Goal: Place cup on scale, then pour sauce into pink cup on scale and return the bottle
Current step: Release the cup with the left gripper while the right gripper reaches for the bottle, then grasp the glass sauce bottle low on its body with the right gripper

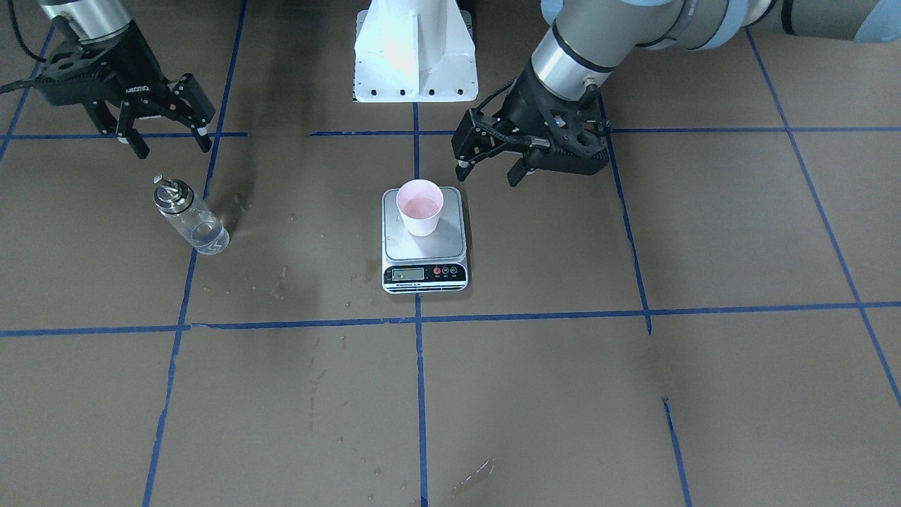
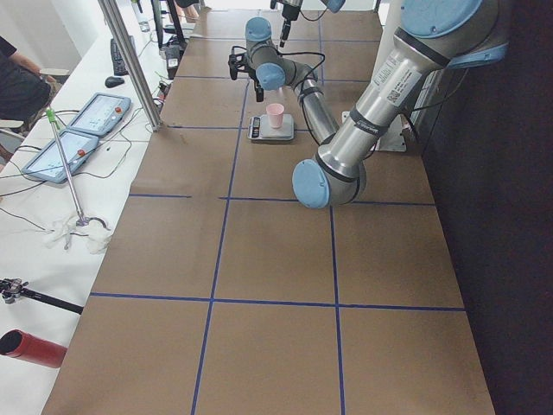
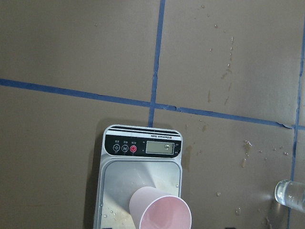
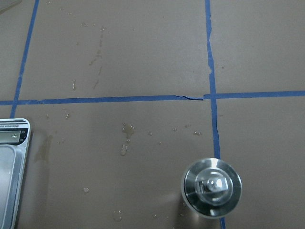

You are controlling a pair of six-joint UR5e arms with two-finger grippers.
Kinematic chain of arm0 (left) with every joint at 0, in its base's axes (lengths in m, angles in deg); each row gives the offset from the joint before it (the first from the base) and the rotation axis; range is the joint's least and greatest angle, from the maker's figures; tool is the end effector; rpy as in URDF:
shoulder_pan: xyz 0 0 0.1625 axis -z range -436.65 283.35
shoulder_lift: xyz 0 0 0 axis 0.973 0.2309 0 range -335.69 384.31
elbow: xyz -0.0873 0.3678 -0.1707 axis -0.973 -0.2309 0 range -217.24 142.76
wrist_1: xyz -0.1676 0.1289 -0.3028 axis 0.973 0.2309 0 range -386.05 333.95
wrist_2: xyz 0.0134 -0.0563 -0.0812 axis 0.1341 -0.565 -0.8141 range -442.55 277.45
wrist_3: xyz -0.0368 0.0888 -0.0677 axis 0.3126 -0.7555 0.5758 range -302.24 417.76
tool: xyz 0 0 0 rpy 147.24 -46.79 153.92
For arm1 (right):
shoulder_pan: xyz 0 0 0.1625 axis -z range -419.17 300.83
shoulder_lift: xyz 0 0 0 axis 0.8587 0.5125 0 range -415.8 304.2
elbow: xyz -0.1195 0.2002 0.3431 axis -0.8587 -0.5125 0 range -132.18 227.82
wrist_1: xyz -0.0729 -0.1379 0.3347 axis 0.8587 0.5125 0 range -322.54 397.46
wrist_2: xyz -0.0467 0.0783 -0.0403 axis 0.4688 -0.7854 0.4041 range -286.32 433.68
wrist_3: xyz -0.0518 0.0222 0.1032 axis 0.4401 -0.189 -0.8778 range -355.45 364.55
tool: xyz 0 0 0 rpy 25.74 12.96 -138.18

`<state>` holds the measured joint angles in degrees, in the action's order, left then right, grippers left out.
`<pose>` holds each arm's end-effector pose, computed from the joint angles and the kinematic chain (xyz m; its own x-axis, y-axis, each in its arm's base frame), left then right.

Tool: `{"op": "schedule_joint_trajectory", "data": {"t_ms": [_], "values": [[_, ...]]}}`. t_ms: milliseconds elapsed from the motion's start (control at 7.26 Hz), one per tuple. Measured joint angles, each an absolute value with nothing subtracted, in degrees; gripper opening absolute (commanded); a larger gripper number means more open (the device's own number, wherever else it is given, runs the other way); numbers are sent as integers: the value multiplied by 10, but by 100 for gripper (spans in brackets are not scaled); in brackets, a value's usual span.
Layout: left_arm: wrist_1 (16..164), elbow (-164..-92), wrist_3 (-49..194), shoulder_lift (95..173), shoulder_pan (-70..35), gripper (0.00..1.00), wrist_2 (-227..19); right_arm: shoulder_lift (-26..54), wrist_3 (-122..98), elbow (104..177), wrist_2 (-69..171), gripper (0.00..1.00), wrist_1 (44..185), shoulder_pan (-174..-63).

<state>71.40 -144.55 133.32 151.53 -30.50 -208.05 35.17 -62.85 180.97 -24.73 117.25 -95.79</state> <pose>0.3564 -0.4647 0.1691 0.3730 -0.0951 -0.9229 0.1434 0.9887 -0.0439 -0.2527 -0.3325 0.3380 0.6433 0.0044 0.7656 -0.2707 0.9367 0.2220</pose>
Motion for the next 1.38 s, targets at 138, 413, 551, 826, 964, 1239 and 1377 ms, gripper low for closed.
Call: {"op": "schedule_joint_trajectory", "data": {"t_ms": [138, 413, 551, 826, 964, 1239, 1377], "values": [[716, -1465, 1320, 1495, -290, 83, -2081, 371, -675, 1829, -173, 94, 1172, -907], [715, -1480, 1283, 1465, -257, 83, -2080, 403, -739, 1847, -27, 89, 1171, -819], [714, -1486, 1244, 1445, -243, 83, -2079, 417, -764, 1849, 33, 91, 1170, -785], [713, -1488, 1196, 1425, -222, 83, -2079, 433, -816, 1829, 185, 91, 1169, -714], [713, -1487, 1190, 1422, -219, 83, -2079, 435, -838, 1801, 256, 91, 1158, -682], [713, -1485, 1187, 1421, -218, 83, -2078, 438, -854, 1719, 355, 90, 1075, -652], [713, -1484, 1187, 1421, -217, 83, -2079, 439, -845, 1683, 383, 90, 1034, -647]]}}
